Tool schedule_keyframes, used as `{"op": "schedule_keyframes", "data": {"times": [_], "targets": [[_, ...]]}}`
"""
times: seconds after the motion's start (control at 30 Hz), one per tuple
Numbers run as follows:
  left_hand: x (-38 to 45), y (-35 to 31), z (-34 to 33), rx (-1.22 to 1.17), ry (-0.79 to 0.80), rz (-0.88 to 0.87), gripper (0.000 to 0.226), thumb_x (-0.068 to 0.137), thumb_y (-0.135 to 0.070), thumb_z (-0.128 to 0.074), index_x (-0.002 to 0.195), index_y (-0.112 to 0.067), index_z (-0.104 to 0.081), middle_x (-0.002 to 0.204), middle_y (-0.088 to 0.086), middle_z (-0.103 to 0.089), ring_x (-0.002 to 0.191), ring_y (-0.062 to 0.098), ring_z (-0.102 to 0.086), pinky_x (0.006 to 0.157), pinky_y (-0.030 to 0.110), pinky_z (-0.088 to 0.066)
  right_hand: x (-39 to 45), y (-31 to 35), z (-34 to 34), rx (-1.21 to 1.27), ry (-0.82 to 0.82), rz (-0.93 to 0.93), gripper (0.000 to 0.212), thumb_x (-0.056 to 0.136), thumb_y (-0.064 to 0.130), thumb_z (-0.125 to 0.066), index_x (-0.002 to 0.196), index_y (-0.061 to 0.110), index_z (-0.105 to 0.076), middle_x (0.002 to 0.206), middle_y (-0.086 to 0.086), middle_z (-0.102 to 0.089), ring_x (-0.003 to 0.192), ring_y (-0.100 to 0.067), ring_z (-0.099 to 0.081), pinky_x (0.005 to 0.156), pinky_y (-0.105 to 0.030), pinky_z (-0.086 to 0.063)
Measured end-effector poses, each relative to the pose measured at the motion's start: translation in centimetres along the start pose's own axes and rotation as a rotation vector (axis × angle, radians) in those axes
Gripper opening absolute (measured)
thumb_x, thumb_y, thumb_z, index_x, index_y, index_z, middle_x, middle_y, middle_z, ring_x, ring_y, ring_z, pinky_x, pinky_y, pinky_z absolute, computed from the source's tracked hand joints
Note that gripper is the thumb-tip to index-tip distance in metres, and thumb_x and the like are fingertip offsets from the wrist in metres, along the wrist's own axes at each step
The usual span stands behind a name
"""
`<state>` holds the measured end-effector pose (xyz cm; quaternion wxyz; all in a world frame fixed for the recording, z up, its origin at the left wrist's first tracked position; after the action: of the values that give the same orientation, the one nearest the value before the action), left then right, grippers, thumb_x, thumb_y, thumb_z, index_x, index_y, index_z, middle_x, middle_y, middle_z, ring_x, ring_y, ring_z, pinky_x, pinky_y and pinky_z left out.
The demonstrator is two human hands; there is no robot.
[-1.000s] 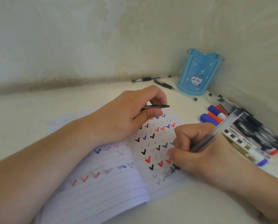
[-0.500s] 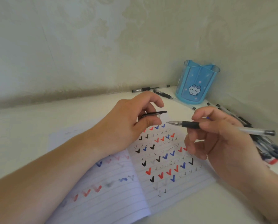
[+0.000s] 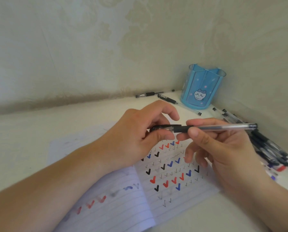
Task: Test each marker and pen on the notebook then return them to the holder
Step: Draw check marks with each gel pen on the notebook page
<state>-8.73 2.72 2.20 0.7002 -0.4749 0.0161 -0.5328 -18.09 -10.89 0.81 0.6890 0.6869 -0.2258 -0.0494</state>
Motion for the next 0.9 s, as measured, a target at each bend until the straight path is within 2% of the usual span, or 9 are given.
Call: {"op": "schedule_keyframes", "data": {"times": [0.1,0.23,0.37,0.5,0.63,0.73,0.8,0.87,0.9], "targets": [[-0.1,0.1,-0.1,-0.053,0.0,0.027,0.025,0.089,-0.024,-0.064,0.108,-0.035,-0.051,0.086,-0.008,-0.073,0.06,0.014,-0.058,0.056,0.016,-0.041,-0.1,0.1,-0.1,-0.013,-0.024,0.021,0.018,0.066,0.026,-0.073,0.083,0.022,-0.076,0.075,-0.014,-0.075,0.045,-0.03,-0.062,0.039,-0.024,-0.036],[-0.1,0.2,-0.2,-0.081,0.002,0.051,0.025,0.088,-0.024,-0.063,0.107,-0.035,-0.052,0.086,-0.007,-0.074,0.062,0.024,-0.062,0.056,0.036,-0.049,-0.4,0.2,-0.2,-0.037,-0.056,0.037,0.02,0.065,0.026,-0.072,0.081,0.013,-0.074,0.073,-0.013,-0.075,0.047,-0.03,-0.065,0.036,-0.025,-0.035],[-0.2,0.2,-0.1,-0.085,0.007,0.06,0.025,0.088,-0.023,-0.064,0.107,-0.035,-0.054,0.085,-0.008,-0.075,0.065,0.024,-0.065,0.059,0.04,-0.05,-0.7,0.4,-0.4,-0.052,-0.078,0.065,0.021,0.065,0.023,-0.073,0.081,0.011,-0.072,0.072,-0.013,-0.075,0.052,-0.031,-0.069,0.036,-0.023,-0.037],[0.0,0.3,0.1,-0.146,0.023,0.098,0.03,0.087,-0.017,-0.07,0.109,-0.032,-0.057,0.083,-0.004,-0.074,0.06,0.011,-0.063,0.058,0.026,-0.05,-0.8,0.9,-0.9,-0.018,-0.073,0.142,0.017,0.069,0.018,-0.071,0.083,0.008,-0.071,0.067,-0.015,-0.073,0.049,-0.03,-0.067,0.041,-0.016,-0.045],[0.2,0.4,0.4,-0.173,0.006,0.138,0.042,0.074,-0.043,-0.076,0.11,-0.04,-0.055,0.081,-0.007,-0.073,0.064,0.011,-0.066,0.063,0.029,-0.055,-0.8,1.8,-1.1,0.057,0.003,0.25,0.023,0.072,0.037,-0.076,0.089,0.02,-0.075,0.063,-0.011,-0.072,0.053,-0.025,-0.066,0.045,-0.024,-0.045],[0.2,0.8,0.5,0.048,0.048,0.095,0.038,0.08,-0.061,-0.059,0.114,-0.046,-0.05,0.088,-0.017,-0.071,0.079,0.007,-0.066,0.057,0.015,-0.045,-0.4,2.8,0.1,0.24,0.237,0.212,0.035,0.076,0.026,-0.074,0.111,0.023,-0.071,0.101,-0.013,-0.075,0.091,-0.034,-0.071,0.057,-0.03,-0.052],[0.2,1.0,0.8,0.112,0.024,0.091,0.037,0.086,-0.062,-0.051,0.117,-0.041,-0.05,0.086,-0.02,-0.069,0.077,0.002,-0.063,0.056,0.009,-0.039,0.0,3.9,1.0,0.366,0.392,0.149,0.041,0.081,0.016,-0.06,0.121,0.016,-0.066,0.121,-0.016,-0.067,0.107,-0.042,-0.064,0.068,-0.039,-0.054],[0.2,1.0,1.1,0.121,-0.009,0.108,0.037,0.088,-0.058,-0.05,0.117,-0.035,-0.052,0.081,-0.018,-0.068,0.063,-0.009,-0.057,0.054,0.006,-0.037,0.9,4.6,2.3,0.42,0.302,0.091,0.03,0.08,0.022,-0.056,0.104,0.013,-0.072,0.107,-0.017,-0.072,0.09,-0.041,-0.069,0.067,-0.041,-0.056],[0.2,0.9,1.1,0.127,-0.011,0.11,0.038,0.086,-0.056,-0.05,0.117,-0.033,-0.053,0.081,-0.018,-0.068,0.056,-0.012,-0.053,0.053,0.005,-0.036,1.3,4.7,3.5,0.317,0.15,0.094,0.02,0.08,0.024,-0.06,0.091,0.015,-0.074,0.092,-0.015,-0.074,0.076,-0.038,-0.071,0.062,-0.039,-0.057]]}}
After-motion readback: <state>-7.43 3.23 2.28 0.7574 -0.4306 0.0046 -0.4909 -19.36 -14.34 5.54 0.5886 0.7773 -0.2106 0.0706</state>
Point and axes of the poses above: each hand's wrist, its own x-axis towards the middle knuckle, its own z-axis out of the back of the hand, y = z × x, the point moved 5 cm from there along x, towards the middle knuckle
